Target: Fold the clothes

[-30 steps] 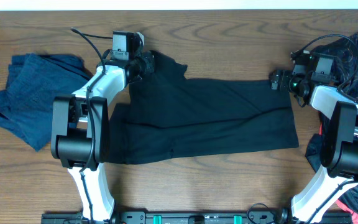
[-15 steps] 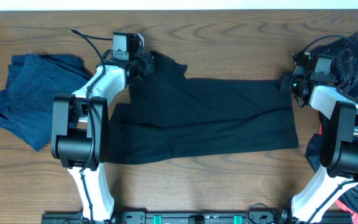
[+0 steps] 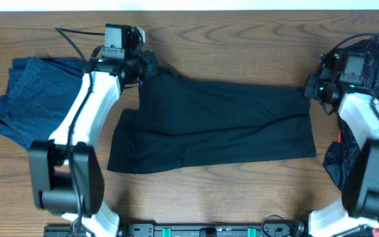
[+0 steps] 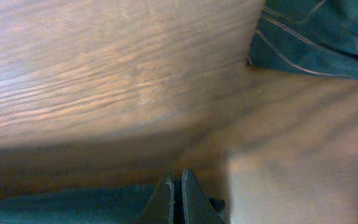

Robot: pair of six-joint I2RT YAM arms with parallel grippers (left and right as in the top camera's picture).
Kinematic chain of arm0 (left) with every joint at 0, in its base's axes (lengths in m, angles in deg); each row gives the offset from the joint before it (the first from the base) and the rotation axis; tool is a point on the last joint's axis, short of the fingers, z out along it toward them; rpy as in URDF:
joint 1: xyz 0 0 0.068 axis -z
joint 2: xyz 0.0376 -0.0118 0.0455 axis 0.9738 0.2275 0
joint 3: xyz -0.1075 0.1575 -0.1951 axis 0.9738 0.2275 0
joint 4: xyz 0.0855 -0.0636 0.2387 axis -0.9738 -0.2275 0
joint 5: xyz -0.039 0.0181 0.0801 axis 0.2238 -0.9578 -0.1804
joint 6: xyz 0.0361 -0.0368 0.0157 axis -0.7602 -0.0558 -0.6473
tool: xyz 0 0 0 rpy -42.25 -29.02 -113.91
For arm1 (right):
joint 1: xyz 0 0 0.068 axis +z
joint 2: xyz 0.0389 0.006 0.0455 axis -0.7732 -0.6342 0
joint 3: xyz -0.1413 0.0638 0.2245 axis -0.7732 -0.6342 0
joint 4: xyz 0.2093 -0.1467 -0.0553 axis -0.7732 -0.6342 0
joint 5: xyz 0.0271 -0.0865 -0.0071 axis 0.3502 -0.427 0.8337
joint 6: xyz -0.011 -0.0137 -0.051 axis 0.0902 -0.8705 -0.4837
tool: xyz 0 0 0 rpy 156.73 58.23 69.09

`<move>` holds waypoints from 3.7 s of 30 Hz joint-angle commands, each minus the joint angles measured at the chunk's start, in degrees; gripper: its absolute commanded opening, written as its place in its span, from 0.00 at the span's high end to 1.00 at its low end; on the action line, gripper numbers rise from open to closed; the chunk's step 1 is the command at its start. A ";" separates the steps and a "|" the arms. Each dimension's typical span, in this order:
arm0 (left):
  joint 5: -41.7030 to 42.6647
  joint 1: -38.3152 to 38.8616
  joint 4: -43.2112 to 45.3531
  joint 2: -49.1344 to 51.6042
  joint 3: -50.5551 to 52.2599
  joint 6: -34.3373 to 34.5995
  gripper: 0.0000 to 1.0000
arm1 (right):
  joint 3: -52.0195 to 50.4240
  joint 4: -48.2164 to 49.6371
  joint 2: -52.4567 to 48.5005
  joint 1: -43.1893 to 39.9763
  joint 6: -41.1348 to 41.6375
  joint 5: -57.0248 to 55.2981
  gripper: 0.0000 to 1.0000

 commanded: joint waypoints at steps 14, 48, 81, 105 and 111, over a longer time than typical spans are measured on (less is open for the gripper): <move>-5.92 -0.94 -34.75 -4.52 -0.63 -5.16 0.94 | -0.02 -30.86 10.86 0.42 1.97 -12.20 0.99; -6.34 -0.94 -53.24 -4.50 4.20 -9.38 0.94 | -0.07 -34.36 10.86 0.42 2.56 -12.66 0.99; -6.78 0.26 -45.53 -4.48 4.72 -7.78 0.83 | -0.07 -34.40 10.86 0.42 2.56 -12.66 0.99; -3.21 2.56 -39.30 -4.39 8.87 -6.88 0.83 | -0.07 -39.56 10.86 0.42 2.51 -11.76 0.99; -3.10 2.67 -38.99 -4.42 8.85 -7.43 0.83 | -0.07 -40.06 10.86 0.42 2.54 -11.45 0.82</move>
